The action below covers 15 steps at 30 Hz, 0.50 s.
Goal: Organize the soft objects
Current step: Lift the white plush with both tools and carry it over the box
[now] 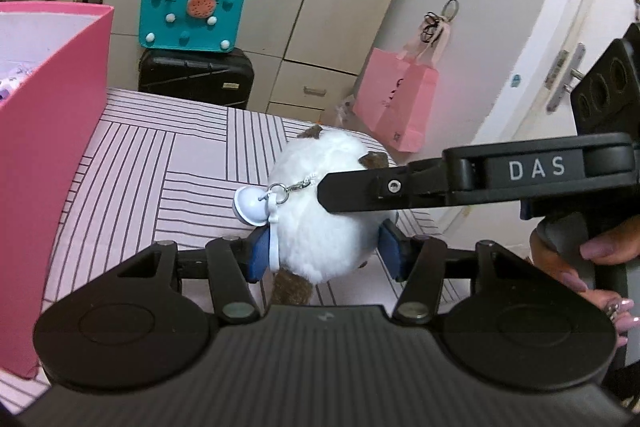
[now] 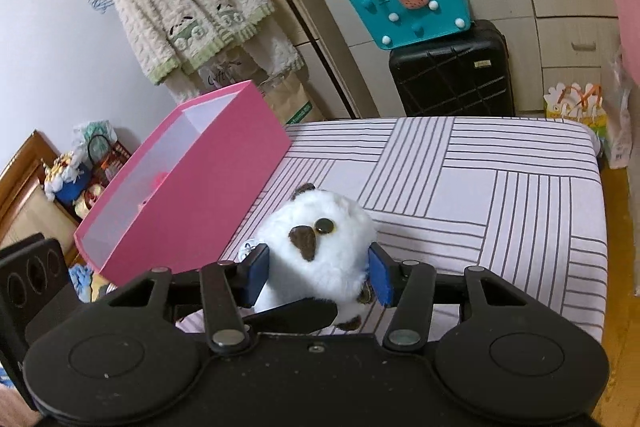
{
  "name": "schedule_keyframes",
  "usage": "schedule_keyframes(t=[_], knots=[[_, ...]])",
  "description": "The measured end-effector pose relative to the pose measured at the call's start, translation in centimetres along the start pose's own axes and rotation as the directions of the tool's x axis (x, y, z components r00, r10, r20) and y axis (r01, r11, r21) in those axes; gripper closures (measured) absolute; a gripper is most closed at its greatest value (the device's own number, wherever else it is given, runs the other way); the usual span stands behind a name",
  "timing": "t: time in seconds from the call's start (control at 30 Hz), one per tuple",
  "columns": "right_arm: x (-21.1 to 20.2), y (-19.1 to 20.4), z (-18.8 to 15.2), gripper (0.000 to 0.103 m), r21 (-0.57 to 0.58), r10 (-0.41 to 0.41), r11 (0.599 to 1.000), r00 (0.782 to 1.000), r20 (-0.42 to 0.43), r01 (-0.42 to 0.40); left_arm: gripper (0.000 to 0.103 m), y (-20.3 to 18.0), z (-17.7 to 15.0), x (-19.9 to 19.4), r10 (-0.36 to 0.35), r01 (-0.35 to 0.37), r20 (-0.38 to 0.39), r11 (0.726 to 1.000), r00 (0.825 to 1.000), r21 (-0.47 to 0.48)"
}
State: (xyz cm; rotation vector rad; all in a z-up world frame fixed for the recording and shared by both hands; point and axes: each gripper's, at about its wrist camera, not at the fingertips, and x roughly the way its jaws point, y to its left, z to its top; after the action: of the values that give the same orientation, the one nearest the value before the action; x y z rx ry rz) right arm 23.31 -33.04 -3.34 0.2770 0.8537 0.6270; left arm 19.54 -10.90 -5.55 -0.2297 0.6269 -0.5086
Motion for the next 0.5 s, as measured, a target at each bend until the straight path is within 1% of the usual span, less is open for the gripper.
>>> schedule_keyframes(t=[0.1, 0.23, 0.33, 0.5], knots=[[-0.9, 1.4, -0.3, 0.045, -0.016, -0.004, 1.0, 1.0, 0.0, 0.004, 0.049, -0.2, -0.2, -1.6, -0.017, 0.017, 0.006, 1.0, 1.0, 0.017], [-1.8, 3.4, -0.5, 0.044, -0.043, -0.013, 0.999, 1.0, 0.017, 0.013, 0.049, 0.7, -0.4, -3.7, -0.074, 0.075, 0.027, 0.997, 0.997, -0.034], [-2.2, 4.9, -0.5, 0.044, -0.058, -0.002, 0.998, 1.0, 0.016, 0.003, 0.049, 1.0, -0.4, -5.5, -0.077, 0.078, 0.049, 0.997, 0.996, -0.017], [-2.5, 7.8, -0.3, 0.043, -0.1, 0.013, 0.995, 1.0, -0.009, -0.013, 0.049, 1.7, -0.1, -8.4, -0.087, 0.086, 0.044, 0.996, 0.995, 0.012]])
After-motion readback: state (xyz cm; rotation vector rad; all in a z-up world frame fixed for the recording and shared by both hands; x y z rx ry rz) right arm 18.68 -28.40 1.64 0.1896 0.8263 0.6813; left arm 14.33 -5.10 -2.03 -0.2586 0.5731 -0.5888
